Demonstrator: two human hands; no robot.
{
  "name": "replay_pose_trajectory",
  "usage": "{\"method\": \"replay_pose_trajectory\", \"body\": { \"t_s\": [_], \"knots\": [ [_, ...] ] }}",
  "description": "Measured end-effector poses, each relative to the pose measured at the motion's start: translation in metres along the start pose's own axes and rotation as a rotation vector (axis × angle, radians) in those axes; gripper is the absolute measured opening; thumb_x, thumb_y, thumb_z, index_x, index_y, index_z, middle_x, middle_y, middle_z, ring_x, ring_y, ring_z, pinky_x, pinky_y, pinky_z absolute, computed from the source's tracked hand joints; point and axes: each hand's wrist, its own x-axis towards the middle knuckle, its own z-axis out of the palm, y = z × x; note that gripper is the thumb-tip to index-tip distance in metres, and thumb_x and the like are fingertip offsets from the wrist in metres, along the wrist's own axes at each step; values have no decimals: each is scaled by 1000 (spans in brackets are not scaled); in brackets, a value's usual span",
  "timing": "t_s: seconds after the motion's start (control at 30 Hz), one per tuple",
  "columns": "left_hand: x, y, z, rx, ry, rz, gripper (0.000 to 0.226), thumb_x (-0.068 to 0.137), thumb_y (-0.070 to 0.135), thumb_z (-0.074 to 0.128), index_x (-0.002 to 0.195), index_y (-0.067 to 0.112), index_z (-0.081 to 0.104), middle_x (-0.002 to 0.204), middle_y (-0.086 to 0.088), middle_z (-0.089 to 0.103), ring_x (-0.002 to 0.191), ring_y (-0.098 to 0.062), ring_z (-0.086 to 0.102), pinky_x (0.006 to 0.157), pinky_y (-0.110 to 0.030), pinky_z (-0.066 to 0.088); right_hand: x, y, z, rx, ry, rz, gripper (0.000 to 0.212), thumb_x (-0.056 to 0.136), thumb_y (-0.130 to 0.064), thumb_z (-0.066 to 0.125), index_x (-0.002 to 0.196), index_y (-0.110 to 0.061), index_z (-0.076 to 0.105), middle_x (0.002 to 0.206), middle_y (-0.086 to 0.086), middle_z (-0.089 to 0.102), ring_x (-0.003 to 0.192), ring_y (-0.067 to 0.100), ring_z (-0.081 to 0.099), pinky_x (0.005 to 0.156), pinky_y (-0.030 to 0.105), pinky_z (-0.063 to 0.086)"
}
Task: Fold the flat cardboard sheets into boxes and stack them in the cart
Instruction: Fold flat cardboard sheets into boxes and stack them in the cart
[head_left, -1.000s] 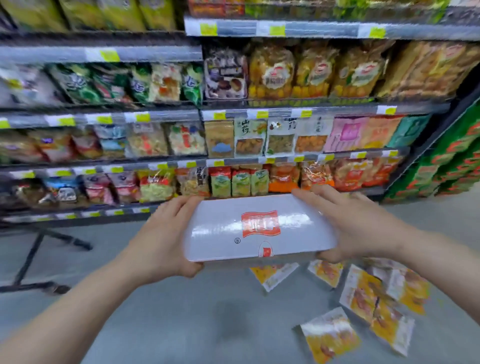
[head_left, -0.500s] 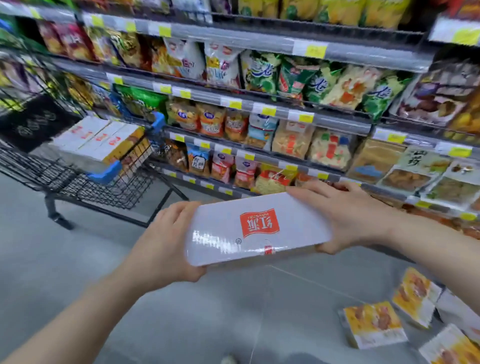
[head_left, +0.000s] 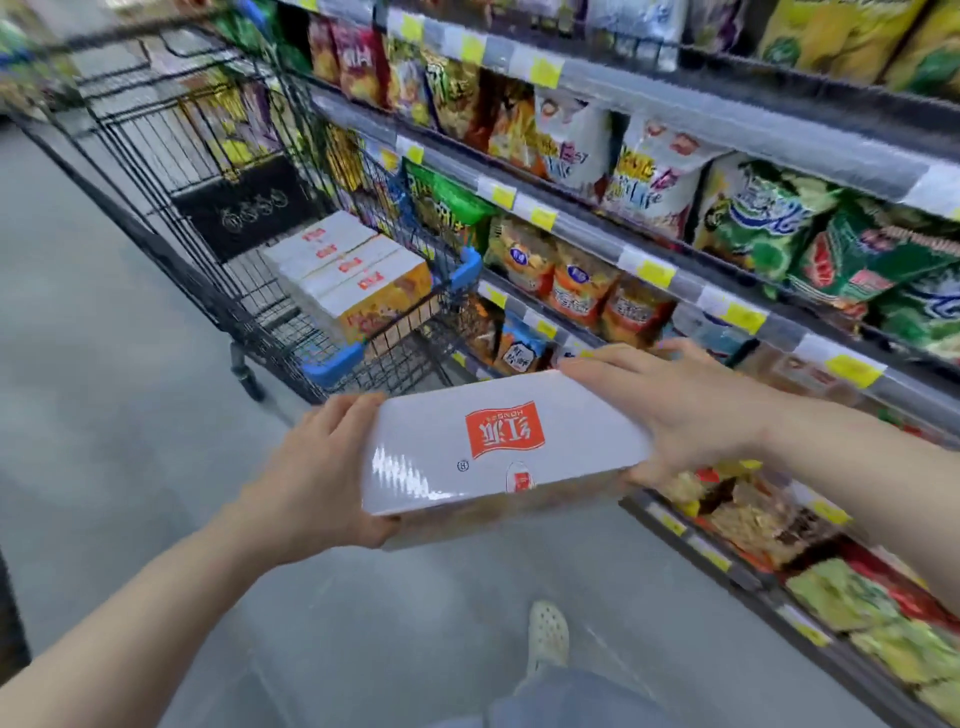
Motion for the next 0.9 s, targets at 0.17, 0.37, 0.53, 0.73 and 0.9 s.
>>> {"method": "replay_pose_trajectory", "body": {
  "t_s": [0.17, 0.37, 0.53, 0.73, 0.9],
  "knots": [
    [65, 0, -8, 6, 95, -53, 112, 33, 63, 44, 130, 8, 41, 127, -9, 48, 113, -30, 51, 86, -29, 36, 65, 59, -38, -53, 3, -89, 105, 69, -53, 63, 143, -36, -10, 146, -9, 12, 135, 10, 23, 108, 42, 16],
    [113, -16, -26, -58, 75, -175, 118, 30, 69, 42, 136, 20, 30, 134, 2, 38, 119, -18, 39, 92, -23, 31, 138, 93, -75, -60, -7, -179, 109, 55, -63, 50, 141, -38, -10, 144, -13, 13, 133, 9, 27, 107, 41, 20],
    [152, -58, -40, -77, 93, -204, 119, 29, 66, 45, 137, 19, 27, 132, 2, 35, 121, -18, 37, 99, -26, 32, 200, 95, -99, -61, 9, -200, 112, 51, -72, 46, 142, -38, -10, 145, -14, 15, 135, 6, 21, 107, 39, 14],
    [208, -137, -63, -36, 110, -192, 120, 31, 69, 46, 137, 18, 28, 134, 0, 37, 121, -19, 36, 102, -35, 37, 277, 73, -135, -73, 9, -152, 105, 69, -57, 63, 142, -37, -10, 146, -11, 12, 136, 10, 21, 110, 42, 11],
    [244, -190, -81, -5, 63, -175, 119, 36, 67, 53, 140, 18, 21, 137, -1, 34, 124, -21, 32, 105, -30, 30, 342, 58, -159, -107, -15, -130, 107, 70, -60, 62, 142, -36, -13, 147, -11, 11, 138, 10, 19, 110, 46, 13]
  ]
}}
